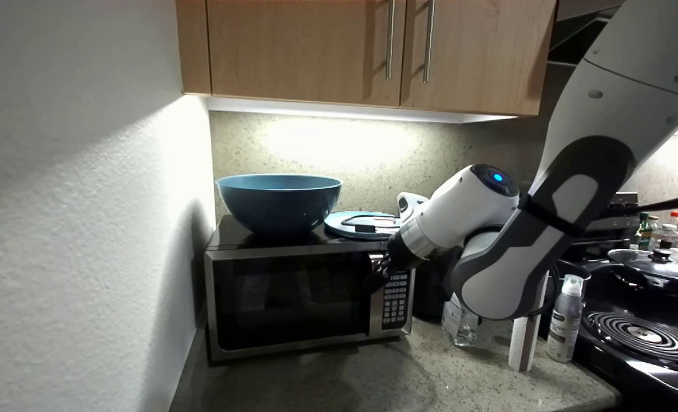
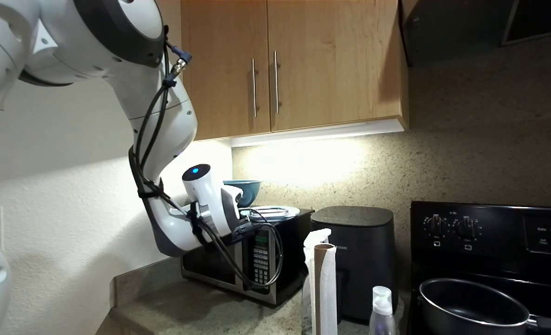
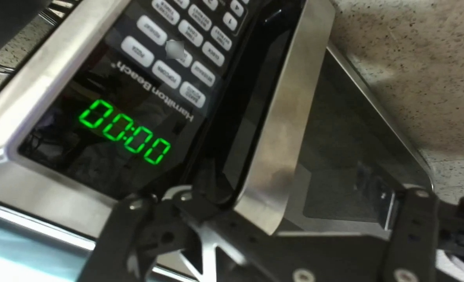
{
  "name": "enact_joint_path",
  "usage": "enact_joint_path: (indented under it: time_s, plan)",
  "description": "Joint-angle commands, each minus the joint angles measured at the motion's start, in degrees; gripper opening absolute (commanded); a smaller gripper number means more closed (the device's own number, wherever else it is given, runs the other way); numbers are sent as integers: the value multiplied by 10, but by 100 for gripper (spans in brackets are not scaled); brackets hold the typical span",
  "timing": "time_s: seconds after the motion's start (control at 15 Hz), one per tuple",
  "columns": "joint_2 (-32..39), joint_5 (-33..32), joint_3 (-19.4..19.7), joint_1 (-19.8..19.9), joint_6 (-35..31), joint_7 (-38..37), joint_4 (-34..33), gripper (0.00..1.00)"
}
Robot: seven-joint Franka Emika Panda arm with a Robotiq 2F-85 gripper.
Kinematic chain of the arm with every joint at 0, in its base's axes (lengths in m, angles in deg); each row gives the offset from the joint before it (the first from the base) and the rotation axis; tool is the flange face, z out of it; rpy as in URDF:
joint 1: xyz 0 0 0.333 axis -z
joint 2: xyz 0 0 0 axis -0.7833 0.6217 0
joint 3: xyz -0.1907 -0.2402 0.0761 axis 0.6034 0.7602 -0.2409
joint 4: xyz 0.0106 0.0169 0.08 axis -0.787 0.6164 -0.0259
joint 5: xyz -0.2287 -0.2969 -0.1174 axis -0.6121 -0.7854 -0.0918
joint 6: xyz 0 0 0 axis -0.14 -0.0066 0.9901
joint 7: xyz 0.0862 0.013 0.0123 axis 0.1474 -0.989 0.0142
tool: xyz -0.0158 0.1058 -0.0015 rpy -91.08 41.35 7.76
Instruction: Open the microwave door
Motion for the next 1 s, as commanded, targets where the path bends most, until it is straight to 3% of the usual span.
enact_joint_path:
  time_s: [0.0, 0.33, 0.53, 0.6, 0.67, 0.73, 0.8, 0.93]
  plan:
    - [5, -4, -13, 10, -4, 5, -15, 60]
    - [-2, -12, -19, 21, 5, -5, -1, 27]
    - [-34, -25, -23, 26, 68, -4, 25, 20]
    - [-65, 25, -92, 75, 120, 54, 55, 16]
    - [-80, -34, -100, 90, 138, -6, 58, 14]
    - [-103, 31, -119, 101, 167, 56, 78, 13]
    - [-122, -5, -149, 134, 192, 16, 88, 12]
    - [-169, 33, -207, 175, 240, 30, 129, 11]
